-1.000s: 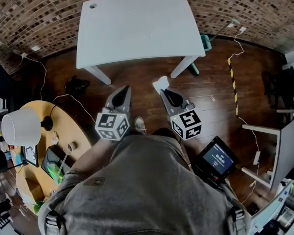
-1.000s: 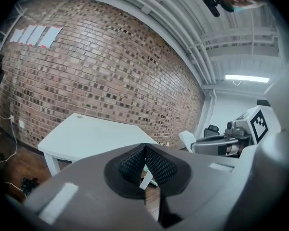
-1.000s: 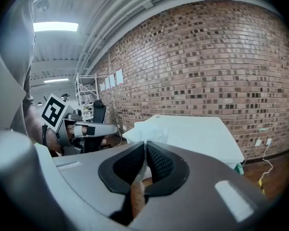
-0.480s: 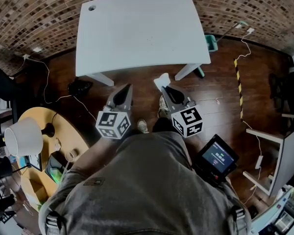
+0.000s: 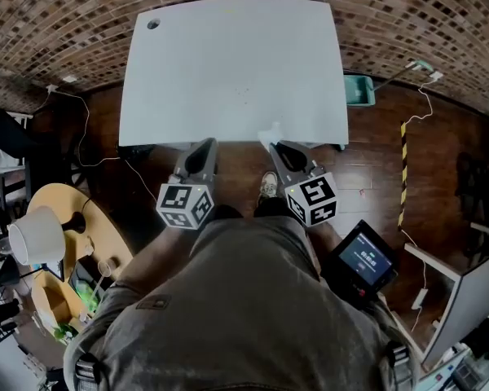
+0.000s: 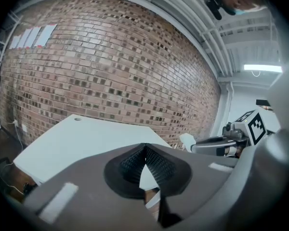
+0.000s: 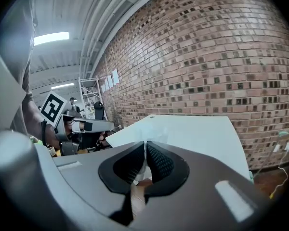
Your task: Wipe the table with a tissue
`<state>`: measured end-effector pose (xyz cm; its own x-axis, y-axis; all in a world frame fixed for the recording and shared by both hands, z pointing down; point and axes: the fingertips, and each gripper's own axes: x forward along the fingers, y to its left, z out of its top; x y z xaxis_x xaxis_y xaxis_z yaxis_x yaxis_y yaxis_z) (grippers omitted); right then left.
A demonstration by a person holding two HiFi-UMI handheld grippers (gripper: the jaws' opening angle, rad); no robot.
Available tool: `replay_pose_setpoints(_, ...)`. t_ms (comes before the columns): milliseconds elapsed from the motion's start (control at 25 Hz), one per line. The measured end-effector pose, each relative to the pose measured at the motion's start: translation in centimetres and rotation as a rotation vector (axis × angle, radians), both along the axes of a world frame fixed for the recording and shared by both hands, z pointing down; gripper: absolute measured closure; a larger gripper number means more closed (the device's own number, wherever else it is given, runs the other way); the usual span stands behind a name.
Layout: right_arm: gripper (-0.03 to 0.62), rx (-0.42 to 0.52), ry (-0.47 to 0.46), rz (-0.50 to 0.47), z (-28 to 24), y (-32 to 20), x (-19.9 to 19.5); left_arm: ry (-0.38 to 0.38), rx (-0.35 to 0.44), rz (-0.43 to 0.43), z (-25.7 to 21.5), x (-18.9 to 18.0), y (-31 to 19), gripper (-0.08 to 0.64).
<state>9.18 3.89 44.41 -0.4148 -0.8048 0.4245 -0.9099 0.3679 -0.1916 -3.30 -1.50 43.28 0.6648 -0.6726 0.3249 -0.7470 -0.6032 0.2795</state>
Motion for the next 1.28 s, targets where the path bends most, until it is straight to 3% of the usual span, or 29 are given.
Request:
replay_pose_setpoints(400, 0.565, -0.040, 0.006, -0.059, 2.0, -5.3, 3.3, -0.037, -0.042, -0.070, 1.3, 2.1, -4.1, 0.558)
replay_pose_setpoints(1000, 0.565, -0.170, 0.121, 0.007, 6.3, -11.5, 1.3, 0.002, -0.145, 0.014, 6.0, -0.3, -11.1, 0.558)
replay_pose_setpoints(1280, 0.565, -0.244, 0.161, -0.023, 9.5, -12.7, 0.8, -0.017, -0.208, 0.013, 8.4, -0.9, -11.8, 0.558)
